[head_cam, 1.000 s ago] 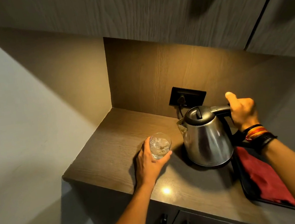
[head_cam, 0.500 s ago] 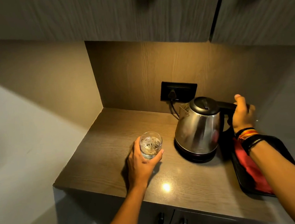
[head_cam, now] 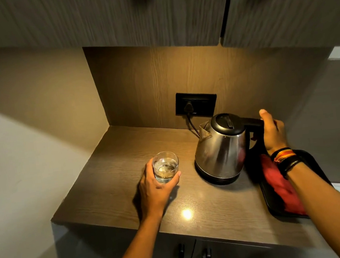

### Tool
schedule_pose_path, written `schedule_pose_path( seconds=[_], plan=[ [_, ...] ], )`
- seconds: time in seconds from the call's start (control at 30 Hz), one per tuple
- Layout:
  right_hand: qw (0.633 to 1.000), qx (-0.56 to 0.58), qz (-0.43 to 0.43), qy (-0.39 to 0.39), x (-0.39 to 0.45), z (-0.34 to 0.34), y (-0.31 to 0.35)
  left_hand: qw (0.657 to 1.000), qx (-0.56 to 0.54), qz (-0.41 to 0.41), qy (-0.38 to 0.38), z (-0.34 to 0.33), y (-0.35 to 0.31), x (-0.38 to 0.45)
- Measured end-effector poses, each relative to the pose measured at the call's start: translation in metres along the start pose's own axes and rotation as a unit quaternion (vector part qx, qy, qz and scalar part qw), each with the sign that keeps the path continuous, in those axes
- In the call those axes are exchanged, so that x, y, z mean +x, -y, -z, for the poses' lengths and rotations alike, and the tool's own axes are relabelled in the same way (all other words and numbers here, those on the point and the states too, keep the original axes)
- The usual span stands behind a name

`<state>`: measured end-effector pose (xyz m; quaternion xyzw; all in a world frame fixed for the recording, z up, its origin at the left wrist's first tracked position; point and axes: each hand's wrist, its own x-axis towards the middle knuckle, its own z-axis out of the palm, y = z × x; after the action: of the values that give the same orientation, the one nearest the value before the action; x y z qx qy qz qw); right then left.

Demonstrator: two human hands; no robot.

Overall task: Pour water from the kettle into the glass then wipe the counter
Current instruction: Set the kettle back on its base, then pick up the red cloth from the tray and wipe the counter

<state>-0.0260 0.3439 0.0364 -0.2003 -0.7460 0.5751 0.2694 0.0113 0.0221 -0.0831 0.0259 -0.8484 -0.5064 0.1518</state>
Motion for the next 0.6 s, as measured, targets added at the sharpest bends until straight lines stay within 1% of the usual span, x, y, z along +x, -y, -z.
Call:
schedule_pose_path(
  seconds=[0.1, 0.17, 0.2, 0.27, 0.33, 0.4, 0.47, 0.6],
  plan=[
    [0.997, -0.053, -0.022, 0.051, -0.005, 0.024, -0.008, 1.000, -0.005, 0.005, 0.003, 0.000, 0.000, 0.000],
    [0.989, -0.138, -0.023, 0.038, -0.016, 0.050, -0.026, 1.000, -0.004, 0.008, 0.004, 0.001, 0.001, 0.001],
    [0.976, -0.213, -0.029, 0.025, -0.024, 0.065, -0.041, 1.000, -0.007, 0.010, 0.004, 0.001, 0.001, 0.001],
    [0.937, -0.343, -0.054, 0.033, -0.051, 0.090, -0.066, 1.000, -0.009, 0.012, 0.007, 0.000, 0.001, 0.001],
    [0.906, -0.414, -0.068, 0.059, -0.075, 0.107, -0.089, 1.000, -0.008, 0.011, 0.007, -0.001, 0.003, 0.001],
    [0.877, -0.464, -0.083, 0.096, -0.087, 0.117, -0.104, 1.000, -0.012, 0.007, 0.008, -0.002, 0.004, 0.001],
    [0.850, -0.504, -0.075, 0.137, -0.088, 0.121, -0.118, 1.000, -0.016, 0.005, 0.008, -0.003, 0.004, 0.002],
    [0.823, -0.535, -0.002, 0.192, -0.079, 0.106, -0.118, 0.999, -0.022, 0.009, 0.028, -0.001, 0.002, 0.002]
  ],
)
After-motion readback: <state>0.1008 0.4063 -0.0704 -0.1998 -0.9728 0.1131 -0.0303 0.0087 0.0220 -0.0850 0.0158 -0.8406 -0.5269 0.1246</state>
